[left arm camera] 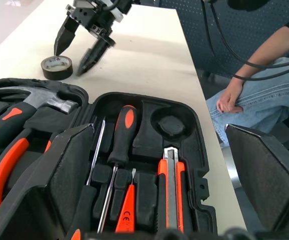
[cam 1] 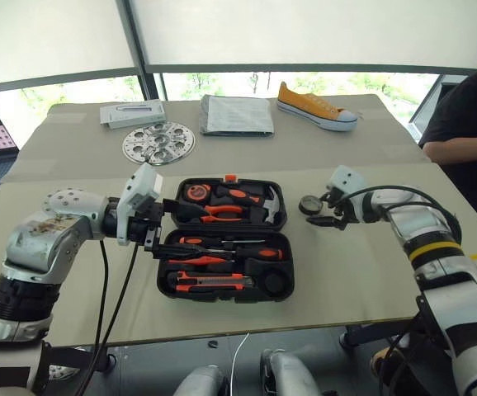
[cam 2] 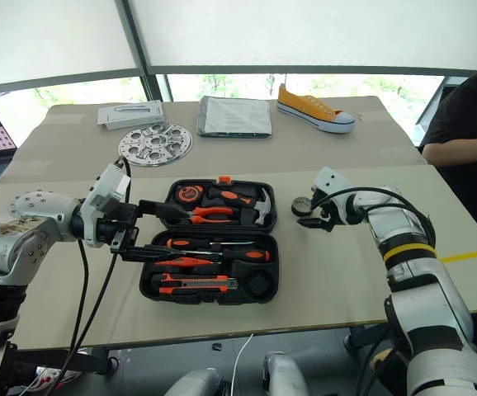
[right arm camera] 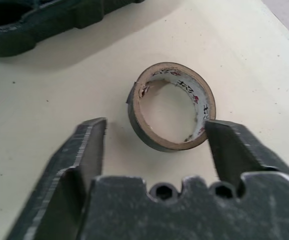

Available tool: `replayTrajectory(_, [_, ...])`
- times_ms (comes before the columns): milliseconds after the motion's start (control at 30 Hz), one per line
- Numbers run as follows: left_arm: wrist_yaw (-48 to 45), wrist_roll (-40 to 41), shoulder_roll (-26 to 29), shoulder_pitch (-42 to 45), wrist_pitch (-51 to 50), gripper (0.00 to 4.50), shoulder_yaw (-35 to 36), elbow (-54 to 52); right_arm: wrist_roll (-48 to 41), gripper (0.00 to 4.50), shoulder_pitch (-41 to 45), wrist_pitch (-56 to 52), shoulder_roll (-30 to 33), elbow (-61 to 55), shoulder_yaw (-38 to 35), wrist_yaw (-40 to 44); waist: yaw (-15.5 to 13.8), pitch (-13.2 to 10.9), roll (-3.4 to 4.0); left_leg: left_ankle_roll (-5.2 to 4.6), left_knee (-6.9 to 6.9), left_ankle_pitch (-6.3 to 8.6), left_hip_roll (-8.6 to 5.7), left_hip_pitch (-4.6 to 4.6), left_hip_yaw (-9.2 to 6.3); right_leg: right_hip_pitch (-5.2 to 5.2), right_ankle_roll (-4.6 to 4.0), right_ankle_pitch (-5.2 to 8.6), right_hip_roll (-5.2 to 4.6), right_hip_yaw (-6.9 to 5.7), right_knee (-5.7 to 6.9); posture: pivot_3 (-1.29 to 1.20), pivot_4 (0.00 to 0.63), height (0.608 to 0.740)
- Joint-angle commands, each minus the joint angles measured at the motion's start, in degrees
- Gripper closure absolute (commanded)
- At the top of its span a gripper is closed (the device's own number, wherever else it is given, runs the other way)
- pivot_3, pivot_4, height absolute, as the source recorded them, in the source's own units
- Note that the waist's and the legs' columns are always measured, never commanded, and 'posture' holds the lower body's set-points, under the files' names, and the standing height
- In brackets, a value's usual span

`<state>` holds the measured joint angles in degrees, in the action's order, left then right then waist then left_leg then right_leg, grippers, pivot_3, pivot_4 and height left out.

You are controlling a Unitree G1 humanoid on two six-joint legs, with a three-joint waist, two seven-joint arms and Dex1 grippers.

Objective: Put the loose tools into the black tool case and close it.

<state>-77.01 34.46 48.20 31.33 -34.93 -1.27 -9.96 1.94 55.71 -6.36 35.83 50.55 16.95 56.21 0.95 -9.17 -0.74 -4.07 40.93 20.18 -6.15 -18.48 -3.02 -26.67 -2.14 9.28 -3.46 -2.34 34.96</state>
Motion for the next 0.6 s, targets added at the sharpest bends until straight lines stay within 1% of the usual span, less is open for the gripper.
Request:
replayTrajectory(33, [0.0,-0.4,0.7,0.8,1.1,0.0,0.6,-1.2,1.9,2.4,1.7,3.3,-1.1,3.7,-0.9,-0.7,0.0,0.0,0.0,0.01,0.0,0.0,0.01,0.01,-0.01,0.0,-0.03,0.01,0.0,0.0,0.02,0.0,0.15,0.74])
replayTrajectory(133, [-0.4,-1.1,0.6,1.1,1.5,0.0,0.2,-0.7,3.2,3.41,2.2,4.9,-1.6,5.2,-1.2,-1.1,0.1,0.0,0.0,0.04,0.0,-0.02,0.02,0.02,-0.01,0.0,-0.06,0.01,0.01,0.0,0.04,0.0,0.15,0.74])
replayTrajectory(300, [-0.8,-2.4,0.0,1.9,2.6,0.0,-0.6,0.5,3.9,3.41,2.1,6.2,-1.5,4.9,-1.6,0.3,0.0,0.0,0.0,0.04,0.01,-0.02,0.01,0.02,-0.02,0.02,-0.06,0.01,0.0,0.0,0.04,0.0,0.15,0.74])
replayTrajectory(333, [-0.7,-2.6,-0.2,2.1,2.9,0.0,-0.8,0.7,3.9,3.87,2.0,6.4,-1.4,4.7,-2.0,0.4,0.0,0.0,0.0,0.04,0.01,-0.02,0.02,0.02,-0.03,0.01,-0.06,0.01,0.01,0.0,0.04,0.0,0.15,0.74])
replayTrajectory(367, [-0.8,-2.8,-0.4,2.2,3.1,0.0,-1.0,0.8,3.8,4.09,2.0,6.5,-1.4,4.5,-2.3,0.4,0.0,0.0,0.01,0.03,0.0,-0.02,0.02,0.02,-0.03,0.01,-0.06,0.0,0.01,0.0,0.04,0.0,0.15,0.74])
replayTrajectory(400, [-0.9,-3.0,-0.5,2.3,3.4,0.0,-1.3,0.8,3.6,4.48,2.0,6.2,-1.2,4.0,-2.7,0.6,0.0,0.0,0.01,0.03,0.0,-0.02,0.01,0.01,-0.03,0.0,-0.06,0.0,0.01,0.0,0.05,0.0,0.15,0.74])
replayTrajectory(533, [-2.0,-4.5,-0.2,1.7,5.2,0.0,-2.8,0.6,2.4,4.49,1.1,4.9,0.1,-1.0,-4.2,3.3,0.0,0.0,0.03,0.03,-0.01,-0.02,0.01,0.01,-0.02,-0.02,-0.07,0.0,0.01,0.01,0.04,0.0,0.15,0.74])
replayTrajectory(600, [-3.0,-5.4,0.3,1.1,6.4,0.0,-3.6,0.6,0.0,4.49,-0.9,1.9,1.4,-8.6,-5.5,7.1,0.0,0.0,0.04,0.04,-0.01,-0.02,0.02,-0.02,-0.02,-0.05,-0.07,0.0,0.01,0.0,0.04,0.0,0.15,0.74])
